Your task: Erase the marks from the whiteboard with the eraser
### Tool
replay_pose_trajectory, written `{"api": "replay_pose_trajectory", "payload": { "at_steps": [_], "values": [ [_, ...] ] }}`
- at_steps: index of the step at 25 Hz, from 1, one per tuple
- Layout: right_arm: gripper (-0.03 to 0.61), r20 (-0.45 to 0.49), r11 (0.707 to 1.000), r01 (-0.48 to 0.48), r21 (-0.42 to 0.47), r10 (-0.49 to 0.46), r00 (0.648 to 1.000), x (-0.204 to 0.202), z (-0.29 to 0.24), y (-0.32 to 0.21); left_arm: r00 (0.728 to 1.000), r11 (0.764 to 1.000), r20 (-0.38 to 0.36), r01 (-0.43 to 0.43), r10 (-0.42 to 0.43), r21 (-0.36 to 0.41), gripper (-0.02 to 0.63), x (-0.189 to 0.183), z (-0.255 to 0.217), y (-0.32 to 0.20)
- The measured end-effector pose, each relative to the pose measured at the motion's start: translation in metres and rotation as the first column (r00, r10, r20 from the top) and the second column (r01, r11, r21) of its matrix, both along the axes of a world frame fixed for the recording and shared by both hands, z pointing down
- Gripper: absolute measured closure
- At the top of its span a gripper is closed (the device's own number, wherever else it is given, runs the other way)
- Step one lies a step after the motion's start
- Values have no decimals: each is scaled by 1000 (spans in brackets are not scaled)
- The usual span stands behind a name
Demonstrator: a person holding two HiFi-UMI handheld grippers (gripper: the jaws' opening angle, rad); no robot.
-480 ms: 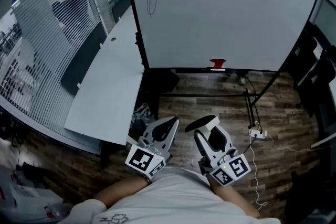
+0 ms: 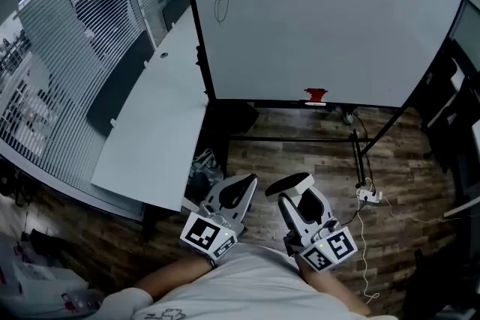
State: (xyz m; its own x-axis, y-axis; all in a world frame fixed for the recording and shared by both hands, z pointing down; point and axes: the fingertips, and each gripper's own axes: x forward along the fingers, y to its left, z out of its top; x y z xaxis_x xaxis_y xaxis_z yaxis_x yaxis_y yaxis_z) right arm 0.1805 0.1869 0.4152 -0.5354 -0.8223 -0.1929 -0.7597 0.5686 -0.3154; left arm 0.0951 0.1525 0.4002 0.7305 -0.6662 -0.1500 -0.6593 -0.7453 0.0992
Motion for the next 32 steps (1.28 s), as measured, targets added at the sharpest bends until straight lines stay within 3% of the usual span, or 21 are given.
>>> {"api": "replay_pose_trajectory", "payload": {
  "at_steps": [15, 32],
  "values": [
    [344, -17, 1000, 10, -30, -10, 1000, -42, 5, -82, 1000, 1000, -21, 11, -11, -25, 606, -42, 8, -79],
    [344, 13, 999, 15, 43, -16, 1000, -153, -31, -212, 1000, 999, 11, -30, 30, 32, 606, -145, -26, -203]
  ]
}}
